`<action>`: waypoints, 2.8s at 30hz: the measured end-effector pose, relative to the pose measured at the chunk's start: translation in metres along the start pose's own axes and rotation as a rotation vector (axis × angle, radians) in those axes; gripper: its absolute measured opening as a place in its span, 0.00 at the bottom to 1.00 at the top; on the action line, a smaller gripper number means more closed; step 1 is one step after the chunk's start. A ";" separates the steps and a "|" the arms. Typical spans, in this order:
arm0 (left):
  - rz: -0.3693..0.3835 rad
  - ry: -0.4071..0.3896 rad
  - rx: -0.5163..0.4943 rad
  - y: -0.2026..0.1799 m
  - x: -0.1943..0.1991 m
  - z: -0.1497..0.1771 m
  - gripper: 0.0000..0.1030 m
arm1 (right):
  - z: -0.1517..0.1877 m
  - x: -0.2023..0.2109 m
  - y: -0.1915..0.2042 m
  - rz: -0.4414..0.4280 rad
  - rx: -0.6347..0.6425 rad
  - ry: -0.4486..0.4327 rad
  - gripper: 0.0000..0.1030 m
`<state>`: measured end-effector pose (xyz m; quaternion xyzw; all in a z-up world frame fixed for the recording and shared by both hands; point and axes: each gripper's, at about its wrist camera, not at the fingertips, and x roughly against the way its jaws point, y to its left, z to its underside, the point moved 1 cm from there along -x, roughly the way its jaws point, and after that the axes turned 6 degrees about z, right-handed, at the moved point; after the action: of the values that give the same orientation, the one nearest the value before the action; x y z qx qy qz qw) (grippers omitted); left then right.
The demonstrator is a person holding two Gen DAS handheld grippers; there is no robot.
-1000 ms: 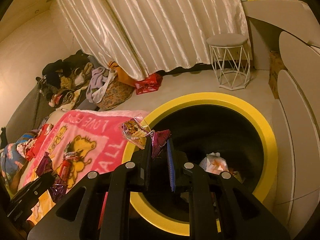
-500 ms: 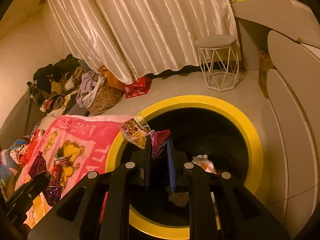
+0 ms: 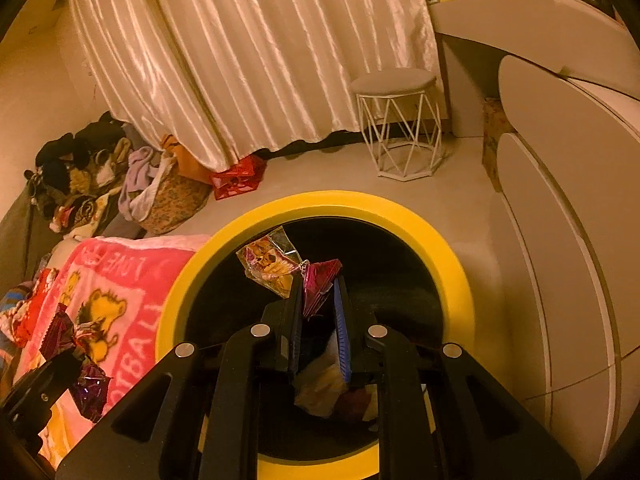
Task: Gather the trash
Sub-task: 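Carry the purple wrapper and red wrapper over the yellow-rimmed bin, then open both tools to drop the purple and red wrappers into the bin, then move both open tools back over the red tube and red stick wrapper, then grasp the red tube with left tool while right tool grasps the red stick wrapper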
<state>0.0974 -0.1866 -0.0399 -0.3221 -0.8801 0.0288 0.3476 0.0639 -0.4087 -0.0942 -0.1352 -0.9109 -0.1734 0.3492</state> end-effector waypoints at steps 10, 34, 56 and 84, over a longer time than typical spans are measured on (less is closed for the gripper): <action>0.053 0.060 -0.008 -0.006 -0.035 -0.003 0.15 | -0.002 -0.009 -0.019 0.011 -0.038 0.021 0.16; -0.102 -0.016 0.024 0.033 -0.009 -0.003 0.90 | -0.002 0.005 0.019 -0.118 0.029 -0.038 0.60; -0.365 -0.100 0.226 0.142 0.077 0.024 0.90 | 0.023 0.005 0.166 -0.353 0.374 0.034 0.65; -0.345 -0.019 0.515 0.245 0.097 0.086 0.55 | 0.068 -0.070 0.345 -0.542 0.745 0.252 0.43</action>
<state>0.1233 0.0789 -0.1146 -0.0690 -0.8888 0.1945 0.4092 0.2009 -0.0776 -0.1132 0.2636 -0.8642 0.0650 0.4237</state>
